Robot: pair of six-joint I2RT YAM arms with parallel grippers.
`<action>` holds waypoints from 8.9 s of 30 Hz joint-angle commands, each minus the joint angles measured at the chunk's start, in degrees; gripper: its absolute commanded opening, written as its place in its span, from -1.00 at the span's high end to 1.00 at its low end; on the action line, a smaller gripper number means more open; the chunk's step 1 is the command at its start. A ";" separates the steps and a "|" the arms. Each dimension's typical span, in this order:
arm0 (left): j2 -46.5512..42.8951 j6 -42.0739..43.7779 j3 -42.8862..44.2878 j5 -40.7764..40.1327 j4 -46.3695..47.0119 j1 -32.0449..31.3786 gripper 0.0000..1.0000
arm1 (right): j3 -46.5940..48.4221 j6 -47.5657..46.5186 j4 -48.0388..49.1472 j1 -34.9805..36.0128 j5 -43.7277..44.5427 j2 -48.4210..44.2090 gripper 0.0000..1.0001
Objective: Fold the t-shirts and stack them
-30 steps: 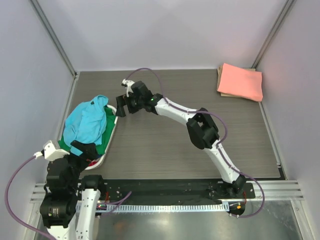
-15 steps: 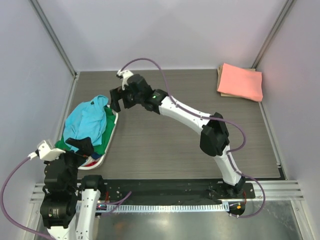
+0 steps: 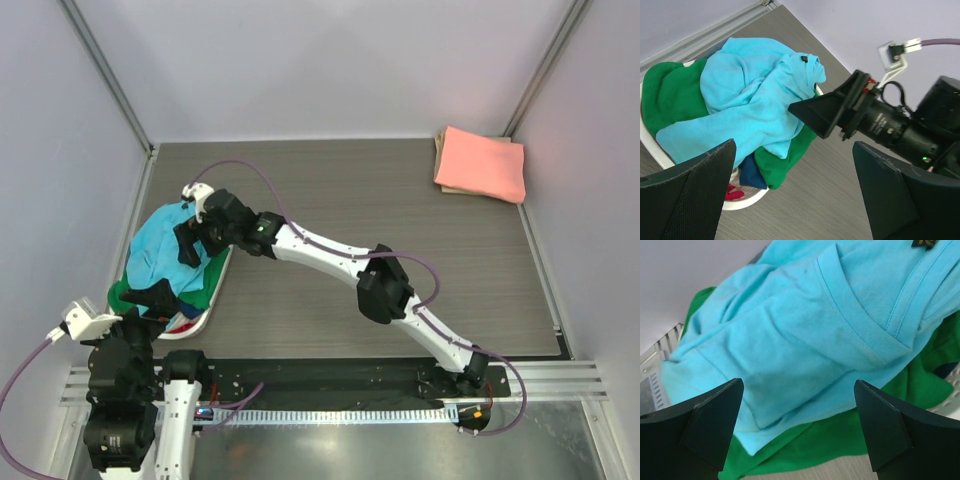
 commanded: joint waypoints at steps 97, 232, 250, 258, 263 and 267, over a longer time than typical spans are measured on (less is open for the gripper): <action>66.60 3.41 2.93 28.64 19.21 4.87 -0.99 | -78.49 4.83 3.26 -34.20 8.64 -56.31 -0.72; 105.80 -11.96 16.12 12.06 41.96 -7.79 0.99 | -83.31 6.23 -11.68 -42.29 20.24 -71.93 0.98; 64.51 -7.57 17.96 14.34 26.96 -7.79 0.99 | -69.80 6.85 -17.12 -42.20 25.86 -91.69 0.98; 46.57 -6.69 28.50 13.99 16.41 -7.79 0.99 | -52.85 5.09 -25.38 -42.29 32.46 -102.59 0.98; 38.40 -7.04 35.96 14.08 11.74 -7.79 1.00 | -41.41 4.48 -30.83 -42.20 34.92 -105.85 0.98; 36.36 -5.63 41.59 13.90 9.02 -7.79 0.99 | -34.20 2.55 -29.17 -42.20 33.26 -107.17 0.98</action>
